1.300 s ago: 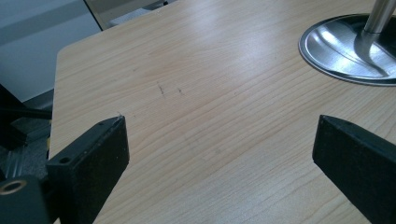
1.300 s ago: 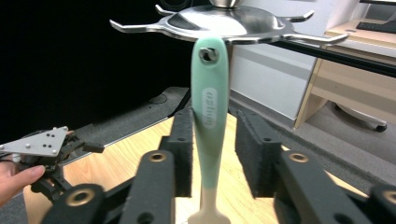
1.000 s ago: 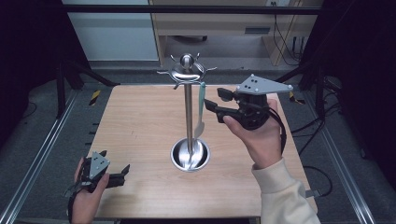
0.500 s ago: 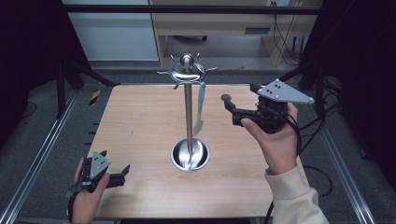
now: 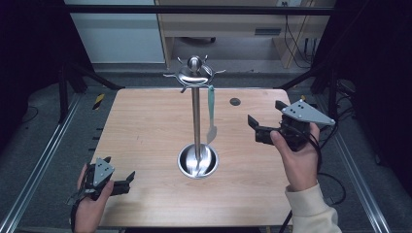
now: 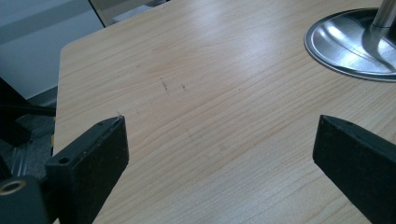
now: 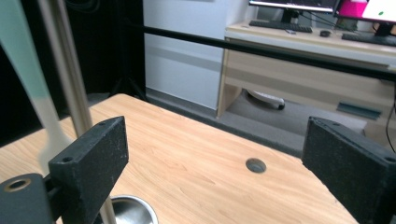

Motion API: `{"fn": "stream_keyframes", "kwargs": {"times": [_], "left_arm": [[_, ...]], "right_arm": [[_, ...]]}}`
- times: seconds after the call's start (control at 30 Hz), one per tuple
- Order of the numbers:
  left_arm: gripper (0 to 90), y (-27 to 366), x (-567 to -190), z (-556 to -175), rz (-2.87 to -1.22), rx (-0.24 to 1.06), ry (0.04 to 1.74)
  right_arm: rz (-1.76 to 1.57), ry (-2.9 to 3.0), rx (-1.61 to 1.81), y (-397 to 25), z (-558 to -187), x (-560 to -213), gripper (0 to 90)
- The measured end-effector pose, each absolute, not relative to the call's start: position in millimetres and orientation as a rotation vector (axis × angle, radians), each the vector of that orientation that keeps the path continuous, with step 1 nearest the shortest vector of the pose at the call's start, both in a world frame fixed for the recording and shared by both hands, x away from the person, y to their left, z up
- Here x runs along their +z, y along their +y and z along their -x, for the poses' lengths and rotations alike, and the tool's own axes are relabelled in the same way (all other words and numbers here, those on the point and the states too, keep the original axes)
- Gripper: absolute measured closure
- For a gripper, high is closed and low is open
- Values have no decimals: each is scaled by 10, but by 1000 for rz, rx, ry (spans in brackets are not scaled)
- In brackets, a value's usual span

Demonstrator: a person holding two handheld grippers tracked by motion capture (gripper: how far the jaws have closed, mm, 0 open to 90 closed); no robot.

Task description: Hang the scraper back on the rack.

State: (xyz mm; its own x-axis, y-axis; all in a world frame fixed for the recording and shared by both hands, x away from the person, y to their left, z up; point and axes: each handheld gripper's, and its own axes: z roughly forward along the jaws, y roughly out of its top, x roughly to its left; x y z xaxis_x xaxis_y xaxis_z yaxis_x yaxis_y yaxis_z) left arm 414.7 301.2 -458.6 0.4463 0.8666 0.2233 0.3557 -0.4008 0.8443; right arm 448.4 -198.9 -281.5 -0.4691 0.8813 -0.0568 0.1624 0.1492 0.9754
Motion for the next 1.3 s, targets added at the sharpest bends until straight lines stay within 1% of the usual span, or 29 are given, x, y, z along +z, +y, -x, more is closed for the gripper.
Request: {"fn": "stream_keyframes", "kwargs": {"times": [0.47,1.3], "left_arm": [[32,3011,-4581,-4139,-1955,873,1023],[31,3003,-4588,-4143,-1963,872,1019]], "right_arm": [[-1090,1773,1301,-2134,-4508,-3179,101],[-1217,1903,1184,-2198,-4582,-4041,108]]}}
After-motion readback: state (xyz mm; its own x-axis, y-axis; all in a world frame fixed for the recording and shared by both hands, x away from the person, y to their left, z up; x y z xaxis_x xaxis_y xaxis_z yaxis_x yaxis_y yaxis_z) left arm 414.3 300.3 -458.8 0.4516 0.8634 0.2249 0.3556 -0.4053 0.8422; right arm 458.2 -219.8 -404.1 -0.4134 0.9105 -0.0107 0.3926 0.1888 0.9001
